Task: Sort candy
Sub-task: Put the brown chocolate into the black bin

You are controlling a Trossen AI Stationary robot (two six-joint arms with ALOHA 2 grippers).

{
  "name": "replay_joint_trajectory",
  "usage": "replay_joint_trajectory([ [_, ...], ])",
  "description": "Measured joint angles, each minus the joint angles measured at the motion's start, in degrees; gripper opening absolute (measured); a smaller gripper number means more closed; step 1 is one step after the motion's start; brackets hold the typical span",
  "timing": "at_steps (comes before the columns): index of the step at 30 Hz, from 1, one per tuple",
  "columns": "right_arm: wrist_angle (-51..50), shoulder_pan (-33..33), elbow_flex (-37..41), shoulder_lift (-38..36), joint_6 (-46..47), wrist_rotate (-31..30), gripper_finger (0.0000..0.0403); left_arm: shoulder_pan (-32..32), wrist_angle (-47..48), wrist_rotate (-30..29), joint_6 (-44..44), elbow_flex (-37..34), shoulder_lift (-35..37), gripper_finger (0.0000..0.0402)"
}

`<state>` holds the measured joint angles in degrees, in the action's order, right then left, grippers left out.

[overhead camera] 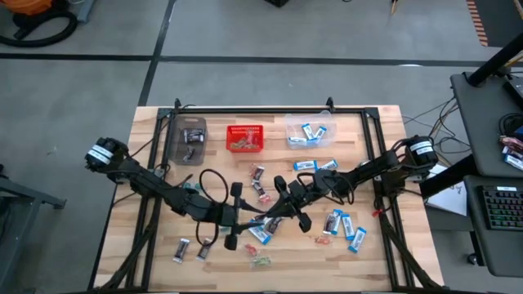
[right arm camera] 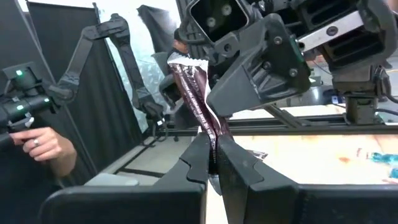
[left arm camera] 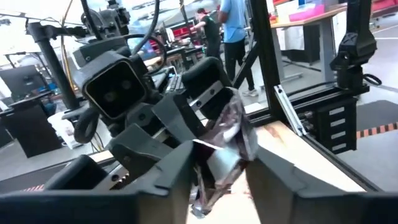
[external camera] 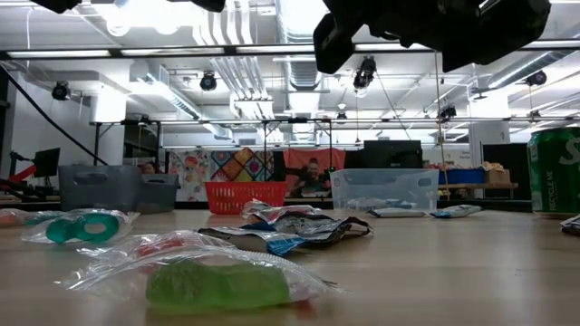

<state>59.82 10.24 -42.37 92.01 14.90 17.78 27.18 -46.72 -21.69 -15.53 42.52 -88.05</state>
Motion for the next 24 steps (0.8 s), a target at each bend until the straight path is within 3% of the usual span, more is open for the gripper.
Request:
replay_joint_trajectory([
  [5, -0.1, 0.0, 0.0, 0.0, -0.2, 0.0, 0.0017, 0.0, 0.7, -0.3, 0.0, 0.0, 0.3, 0.0019],
  [10, -0.1, -0.3, 0.0, 0.0, 2.2, -0.5, 0.0067, -0.6, 5.4, -3.9, 1.0, 0.0, 2.6, 0.0019],
  [13, -1.3, -0.5, 0.0, -0.5, 2.4, -3.7, 0.0111, -1.0, 15.3, -8.5, 2.1, 1.8, 5.4, 0.0013],
  [16, -6.8, -1.1, 0.0, -2.7, 2.5, -11.4, 0.0151, -2.0, 32.9, -15.4, 6.1, 5.7, 9.0, 0.0005],
  [19, -17.0, -1.0, -0.5, -5.4, 4.4, -23.1, 0.0180, -3.9, 57.1, -27.5, 15.9, 11.2, 11.3, 0.0003],
  [21, -23.6, -1.0, -1.1, -6.8, 5.2, -29.0, 0.0192, -6.2, 77.4, -34.9, 27.7, 14.5, 11.8, 0.0002],
  [24, -29.1, -0.9, -1.5, -8.3, 6.7, -33.2, 0.0199, -12.4, 106.0, -35.7, 53.1, 18.1, 11.5, 0.0002],
])
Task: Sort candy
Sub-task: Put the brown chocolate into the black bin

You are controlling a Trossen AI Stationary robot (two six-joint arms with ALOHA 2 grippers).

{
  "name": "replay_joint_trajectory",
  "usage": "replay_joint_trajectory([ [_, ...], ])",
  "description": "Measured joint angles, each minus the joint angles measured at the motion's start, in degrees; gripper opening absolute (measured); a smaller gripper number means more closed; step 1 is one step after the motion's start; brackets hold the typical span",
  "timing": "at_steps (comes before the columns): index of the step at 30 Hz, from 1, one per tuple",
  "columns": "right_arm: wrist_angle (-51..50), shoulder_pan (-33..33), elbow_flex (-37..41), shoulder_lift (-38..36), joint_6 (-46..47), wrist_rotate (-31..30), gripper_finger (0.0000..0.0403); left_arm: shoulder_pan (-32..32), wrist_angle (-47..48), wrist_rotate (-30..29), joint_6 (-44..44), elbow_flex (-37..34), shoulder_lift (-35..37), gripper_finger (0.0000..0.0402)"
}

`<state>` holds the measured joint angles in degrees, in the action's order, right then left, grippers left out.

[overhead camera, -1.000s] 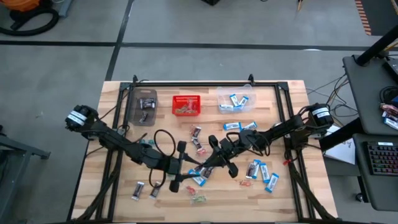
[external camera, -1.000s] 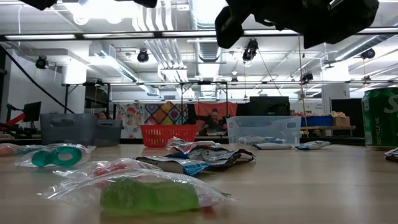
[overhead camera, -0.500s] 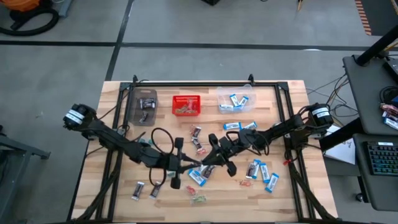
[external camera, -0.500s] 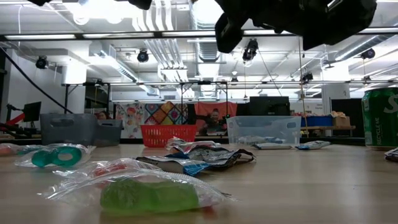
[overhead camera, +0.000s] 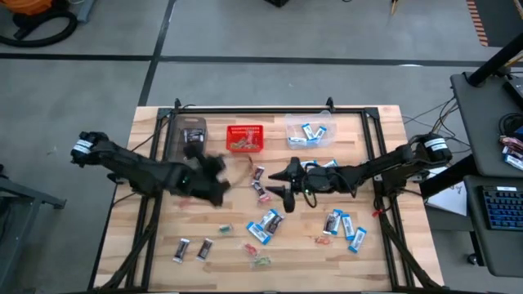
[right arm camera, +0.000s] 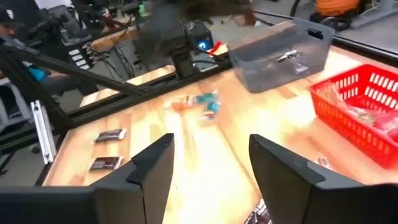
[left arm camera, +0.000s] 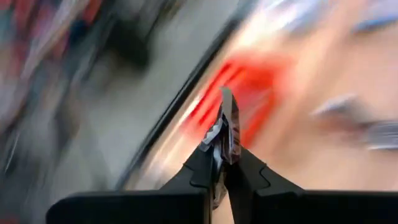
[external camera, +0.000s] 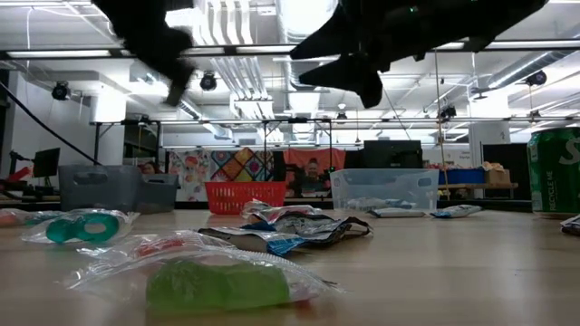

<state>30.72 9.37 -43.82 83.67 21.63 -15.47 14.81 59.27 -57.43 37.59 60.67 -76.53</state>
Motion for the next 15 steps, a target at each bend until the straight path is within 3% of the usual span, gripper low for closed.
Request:
replay_joint_trajectory([
  [3, -0.9, 0.1, -0.1, -0.2, 0.3, -0.2, 0.0200, -9.9, 21.1, 6.4, 25.2, 0.3, 0.0, 0.0001],
  [5, -1.0, 0.2, -0.1, -0.2, 0.3, 0.0, 0.0201, -16.9, 26.4, 11.7, 30.1, -1.1, 0.1, 0.0001],
  [7, -1.0, 0.2, -0.1, -0.2, 0.5, 0.8, 0.0201, -23.1, 25.2, 15.8, 25.2, -2.8, 0.5, 0.0001],
  [11, -2.3, 0.7, -0.1, -0.2, 0.4, 0.9, 0.0201, -32.3, 13.3, 23.4, 5.8, -5.8, 0.1, 0.0010],
  [15, -3.9, 1.2, -0.1, -0.2, 0.6, 0.9, 0.0201, -38.1, 9.5, 25.0, -2.1, -6.6, -1.2, 0.0028],
])
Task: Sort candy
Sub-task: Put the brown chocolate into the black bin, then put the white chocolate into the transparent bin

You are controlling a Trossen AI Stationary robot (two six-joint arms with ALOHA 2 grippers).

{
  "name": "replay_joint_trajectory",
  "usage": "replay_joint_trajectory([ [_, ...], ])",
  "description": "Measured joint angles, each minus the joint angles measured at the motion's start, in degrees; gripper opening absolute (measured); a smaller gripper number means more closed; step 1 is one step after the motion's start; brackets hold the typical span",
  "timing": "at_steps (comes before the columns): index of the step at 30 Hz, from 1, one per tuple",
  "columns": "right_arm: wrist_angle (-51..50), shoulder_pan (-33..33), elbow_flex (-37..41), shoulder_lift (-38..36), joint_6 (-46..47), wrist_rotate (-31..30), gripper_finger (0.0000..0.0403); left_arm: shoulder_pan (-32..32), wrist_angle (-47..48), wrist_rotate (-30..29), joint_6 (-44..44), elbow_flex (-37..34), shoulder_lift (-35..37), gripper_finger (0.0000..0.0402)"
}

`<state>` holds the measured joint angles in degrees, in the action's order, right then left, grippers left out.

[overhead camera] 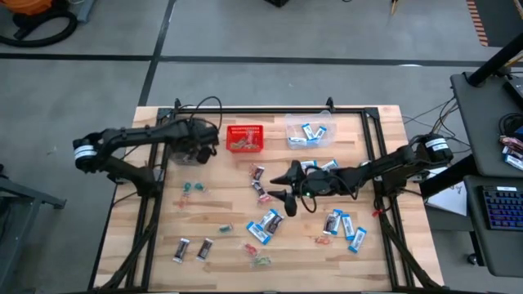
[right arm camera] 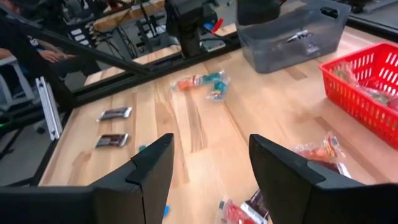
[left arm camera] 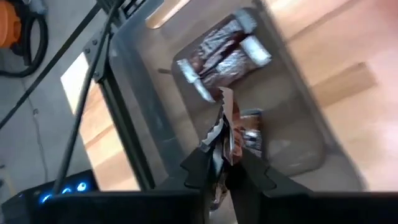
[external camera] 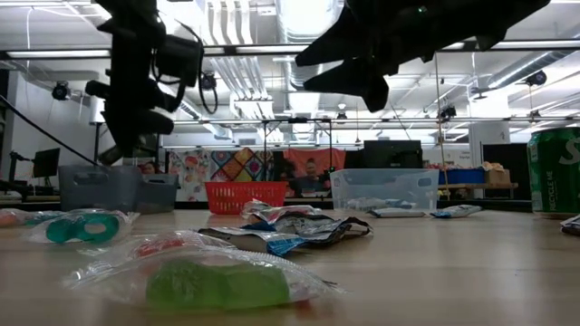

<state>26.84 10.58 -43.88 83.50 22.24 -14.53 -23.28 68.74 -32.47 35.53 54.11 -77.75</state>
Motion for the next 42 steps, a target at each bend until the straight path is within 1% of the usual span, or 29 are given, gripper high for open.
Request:
replay_joint_trajectory([
  [3, -0.7, 0.3, 0.0, 0.0, 0.3, 0.0, 0.0201, -1.9, 0.0, -0.1, -2.2, 0.0, -0.5, 0.0048],
  [7, -1.2, 0.3, 0.0, 0.0, 1.1, 0.0, 0.0201, -2.1, -0.2, -0.1, -4.8, 0.3, -0.6, 0.0082],
  [14, -3.6, 0.3, 0.0, -1.2, 5.0, 0.0, 0.0201, -1.9, -0.1, 0.0, -5.0, 0.3, -0.6, 0.0134],
  [17, -5.7, 0.3, 0.0, -1.9, 7.6, 1.3, 0.0201, -0.3, -0.1, 0.0, -4.4, 0.3, 0.3, 0.0146],
  [20, -10.6, 0.3, 0.0, -2.8, 11.3, 1.5, 0.0201, 3.7, -1.0, 0.0, -4.2, 0.3, 1.3, 0.0151],
  [21, -13.5, 0.3, -0.2, -3.2, 12.9, 1.5, 0.0201, 5.4, -1.6, 0.0, -3.8, 0.3, 1.8, 0.0151],
  [24, -26.5, 0.2, -2.2, -3.6, 18.3, -0.2, 0.0201, 12.0, -5.0, 0.0, -3.0, 0.3, 3.6, 0.0149],
  [27, -41.4, 0.0, -4.9, -3.2, 23.9, -4.8, 0.0201, 19.8, -10.7, 0.0, -3.4, -0.1, 5.3, 0.0147],
  [30, -54.9, -1.0, -7.5, -2.1, 27.6, -9.7, 0.0201, 27.2, -17.1, -0.5, -5.6, -0.3, 6.5, 0.0147],
  [32, -61.1, -2.4, -8.7, -1.4, 27.9, -11.9, 0.0201, 31.7, -21.2, -0.6, -8.2, -0.3, 6.9, 0.0146],
  [33, -63.1, -3.4, -9.1, -1.2, 27.2, -12.4, 0.0201, 33.8, -23.3, -0.6, -9.7, -0.4, 7.0, 0.0146],
  [34, -64.4, -4.4, -9.2, -1.0, 24.0, -12.4, 0.0201, 35.7, -25.5, -0.6, -11.4, -0.4, 7.0, 0.0146],
  [36, -64.2, -6.3, -9.1, -0.5, 9.8, -10.3, 0.0201, 39.1, -28.6, -0.6, -14.3, -0.4, 7.2, 0.0146],
  [38, -64.5, -7.5, -8.8, 0.0, -2.2, -5.6, 0.0201, 41.2, -30.4, -2.0, -15.6, -0.2, 7.5, 0.0146],
  [39, -64.5, -8.2, -8.7, 0.3, -6.8, -3.2, 0.0201, 41.9, -30.2, -3.3, -15.6, 0.3, 7.7, 0.0146],
  [40, -63.8, -8.7, -8.7, 0.6, -10.3, -2.2, 0.0201, 42.3, -30.3, -4.4, -15.5, 0.8, 7.8, 0.0146],
  [42, -63.6, -10.2, -8.8, 1.1, -15.8, -2.1, 0.0200, 42.9, -30.4, -5.6, -15.6, 1.8, 8.4, 0.0146],
])
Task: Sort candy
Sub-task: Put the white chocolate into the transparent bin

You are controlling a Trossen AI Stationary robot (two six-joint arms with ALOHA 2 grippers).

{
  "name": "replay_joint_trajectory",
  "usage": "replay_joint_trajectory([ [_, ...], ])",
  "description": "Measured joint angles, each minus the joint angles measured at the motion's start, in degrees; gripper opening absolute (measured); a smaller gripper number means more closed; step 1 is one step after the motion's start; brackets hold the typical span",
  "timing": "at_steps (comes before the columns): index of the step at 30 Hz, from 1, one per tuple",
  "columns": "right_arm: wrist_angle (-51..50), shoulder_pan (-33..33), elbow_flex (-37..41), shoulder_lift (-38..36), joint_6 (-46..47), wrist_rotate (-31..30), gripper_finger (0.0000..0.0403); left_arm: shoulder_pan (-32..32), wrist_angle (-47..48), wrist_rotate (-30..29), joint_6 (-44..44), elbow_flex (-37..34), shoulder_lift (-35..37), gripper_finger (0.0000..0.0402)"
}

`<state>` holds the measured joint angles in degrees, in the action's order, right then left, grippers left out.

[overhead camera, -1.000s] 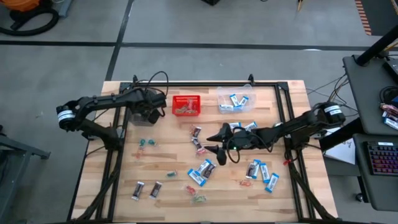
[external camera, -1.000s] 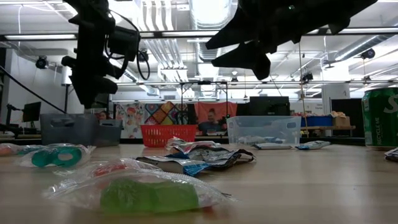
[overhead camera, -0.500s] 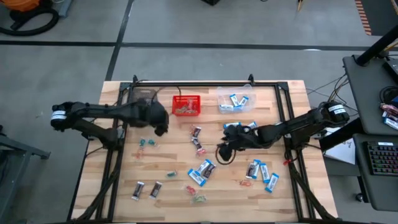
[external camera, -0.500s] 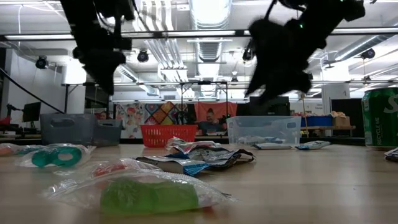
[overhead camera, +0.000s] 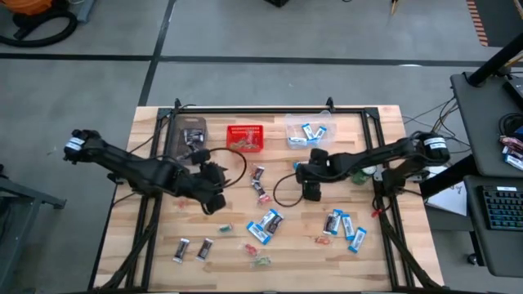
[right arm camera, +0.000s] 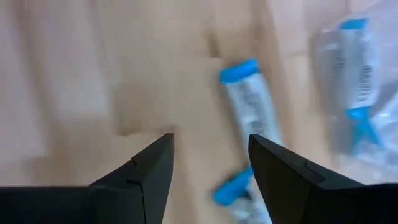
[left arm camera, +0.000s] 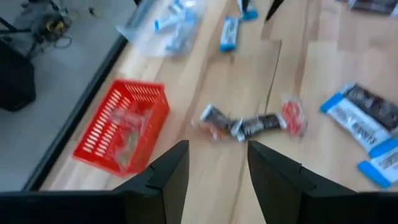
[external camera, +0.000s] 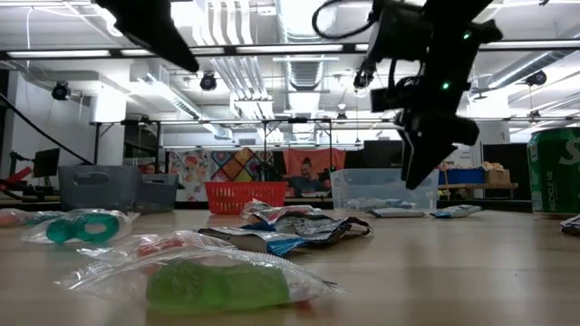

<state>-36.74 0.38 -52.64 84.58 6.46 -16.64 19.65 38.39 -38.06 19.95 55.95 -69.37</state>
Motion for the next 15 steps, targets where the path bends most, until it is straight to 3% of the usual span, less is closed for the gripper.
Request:
replay_joint_trajectory([
  [5, 1.5, -4.3, 0.0, 2.0, -7.7, -0.3, 0.0189, 0.1, -0.6, -1.8, -4.0, 0.9, 0.3, 0.0146],
  [15, 3.8, -10.3, 0.0, 8.8, -11.1, 0.2, 0.0180, 0.0, -3.5, -2.0, -8.1, 1.3, -0.3, 0.0146],
])
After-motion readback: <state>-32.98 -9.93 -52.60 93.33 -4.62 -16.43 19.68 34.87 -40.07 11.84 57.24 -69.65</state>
